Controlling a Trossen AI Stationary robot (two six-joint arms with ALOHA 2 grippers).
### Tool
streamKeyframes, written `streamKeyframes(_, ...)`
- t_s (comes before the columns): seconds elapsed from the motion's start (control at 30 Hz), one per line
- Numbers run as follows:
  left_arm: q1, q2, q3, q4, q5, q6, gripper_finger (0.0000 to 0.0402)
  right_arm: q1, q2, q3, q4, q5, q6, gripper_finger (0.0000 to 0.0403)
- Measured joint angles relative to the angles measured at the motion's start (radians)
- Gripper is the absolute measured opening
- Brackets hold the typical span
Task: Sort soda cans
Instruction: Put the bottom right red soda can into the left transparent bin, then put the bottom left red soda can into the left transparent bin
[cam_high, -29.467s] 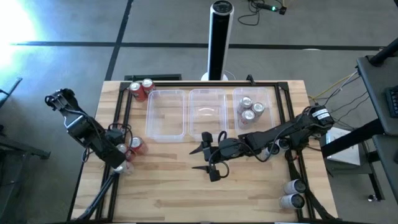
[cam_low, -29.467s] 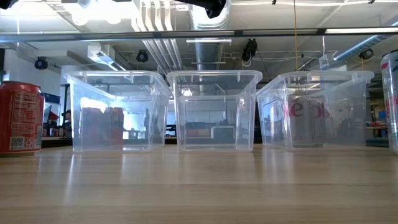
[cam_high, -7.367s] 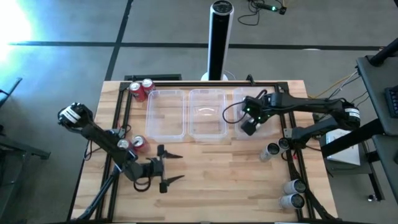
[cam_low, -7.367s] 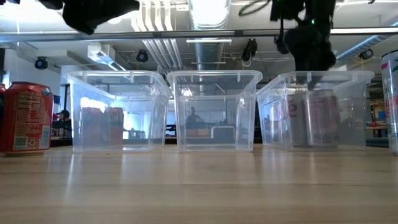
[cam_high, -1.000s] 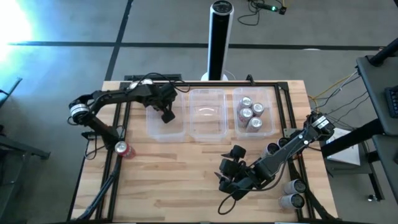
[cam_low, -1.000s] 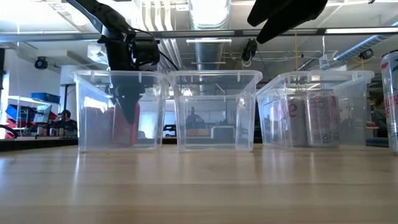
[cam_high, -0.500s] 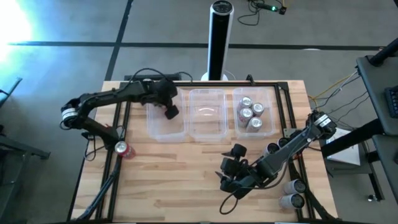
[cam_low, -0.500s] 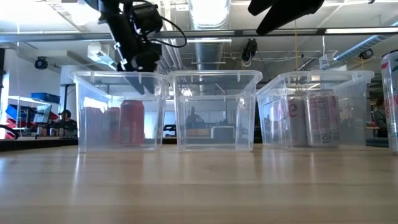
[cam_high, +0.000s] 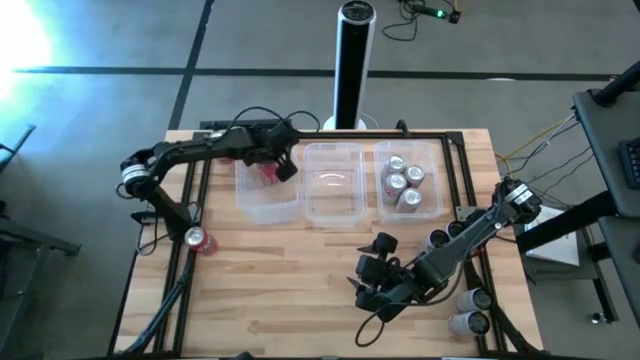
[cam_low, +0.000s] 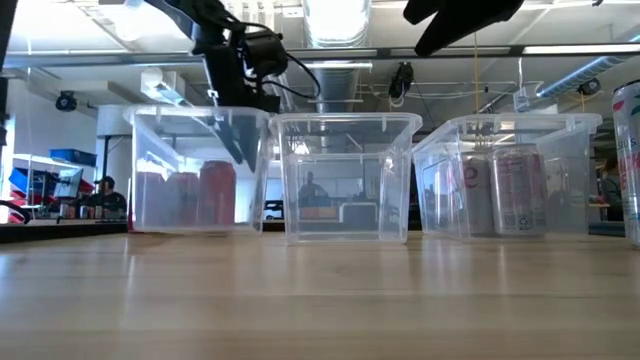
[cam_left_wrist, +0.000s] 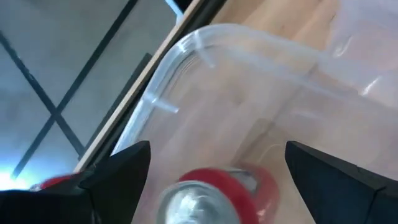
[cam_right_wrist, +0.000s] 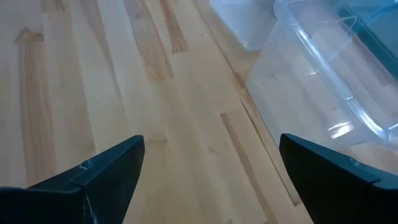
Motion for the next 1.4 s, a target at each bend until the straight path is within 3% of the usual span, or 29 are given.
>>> streamKeyframes(0.3, -0.039, 0.04, 0.073, -0.012, 0.033, 0.041, 0.0356, 0.0, 0.0, 0.0, -0.005, 0.0, -0.003, 0.0368)
streamKeyframes(0.57, -0.125, -0.111, 0.066, -0.218, 0.036, -0.037, 0.0356, 0.002, 0.0, 0.0, -0.011, 0.001, -0.004, 0.0368)
streamKeyframes(1.0, -0.521, -0.367, -0.145, -0.373, 0.055, -0.349, 0.0356, -0.003, 0.0, 0.0, 0.003, 0.004, -0.03, 0.0368)
streamKeyframes(1.13, -0.541, -0.407, -0.181, -0.408, 0.051, -0.411, 0.0356, -0.003, 0.0, 0.0, 0.007, 0.008, -0.03, 0.0368)
streamKeyframes(1.4, -0.537, -0.419, -0.173, -0.425, 0.034, -0.379, 0.0356, -0.003, 0.0, 0.0, 0.011, 0.015, -0.03, 0.0368)
